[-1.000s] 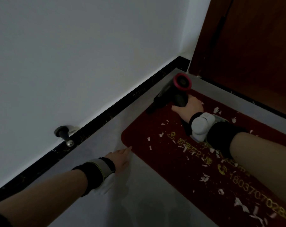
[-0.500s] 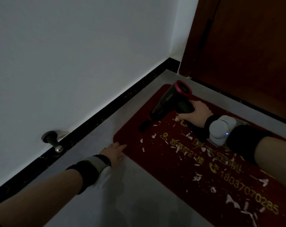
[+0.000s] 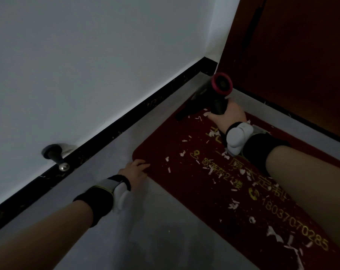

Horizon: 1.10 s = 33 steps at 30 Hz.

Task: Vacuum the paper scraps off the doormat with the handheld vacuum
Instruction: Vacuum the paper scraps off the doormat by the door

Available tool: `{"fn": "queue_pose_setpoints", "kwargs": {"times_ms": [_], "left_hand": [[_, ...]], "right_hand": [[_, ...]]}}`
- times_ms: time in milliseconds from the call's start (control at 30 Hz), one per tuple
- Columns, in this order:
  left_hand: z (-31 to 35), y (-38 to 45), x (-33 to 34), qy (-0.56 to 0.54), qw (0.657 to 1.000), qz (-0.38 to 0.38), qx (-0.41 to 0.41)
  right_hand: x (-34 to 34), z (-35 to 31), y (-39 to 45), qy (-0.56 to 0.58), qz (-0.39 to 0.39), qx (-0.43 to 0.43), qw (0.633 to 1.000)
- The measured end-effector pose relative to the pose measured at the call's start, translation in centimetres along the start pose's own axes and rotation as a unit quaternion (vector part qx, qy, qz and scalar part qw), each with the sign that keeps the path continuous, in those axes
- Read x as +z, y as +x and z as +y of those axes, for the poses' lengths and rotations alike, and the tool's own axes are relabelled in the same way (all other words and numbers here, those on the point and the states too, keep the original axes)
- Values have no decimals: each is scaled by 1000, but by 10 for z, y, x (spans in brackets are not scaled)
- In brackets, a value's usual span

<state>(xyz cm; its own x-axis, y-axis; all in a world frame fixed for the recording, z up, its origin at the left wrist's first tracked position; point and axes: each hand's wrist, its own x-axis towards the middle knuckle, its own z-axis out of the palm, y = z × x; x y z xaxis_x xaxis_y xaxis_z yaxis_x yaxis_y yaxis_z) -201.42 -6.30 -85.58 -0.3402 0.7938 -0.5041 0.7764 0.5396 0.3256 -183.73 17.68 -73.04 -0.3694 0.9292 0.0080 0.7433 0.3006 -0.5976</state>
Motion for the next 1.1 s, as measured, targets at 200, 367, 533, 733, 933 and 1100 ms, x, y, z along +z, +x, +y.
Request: {"fn": "queue_pose_setpoints", "kwargs": {"times_ms": [200, 367, 533, 733, 933, 1100], "left_hand": [[-3, 1, -5, -45, 998, -34, 0], [1, 4, -11, -83, 996, -41, -10], [5, 5, -13, -114, 993, -28, -30], [5, 3, -16, -149, 987, -36, -38], [4, 4, -14, -163, 986, -14, -37], [2, 9, -12, -153, 987, 12, -43]], "right_hand": [[-9, 1, -7, 59, -22, 4, 998], [-33, 4, -10, 43, -103, -11, 994], [-56, 9, -15, 1, -205, -4, 979], [-66, 21, -18, -7, -227, -1, 974], [-50, 30, -4, 24, -76, 15, 997], [-29, 38, 7, 41, -2, 29, 999]]}}
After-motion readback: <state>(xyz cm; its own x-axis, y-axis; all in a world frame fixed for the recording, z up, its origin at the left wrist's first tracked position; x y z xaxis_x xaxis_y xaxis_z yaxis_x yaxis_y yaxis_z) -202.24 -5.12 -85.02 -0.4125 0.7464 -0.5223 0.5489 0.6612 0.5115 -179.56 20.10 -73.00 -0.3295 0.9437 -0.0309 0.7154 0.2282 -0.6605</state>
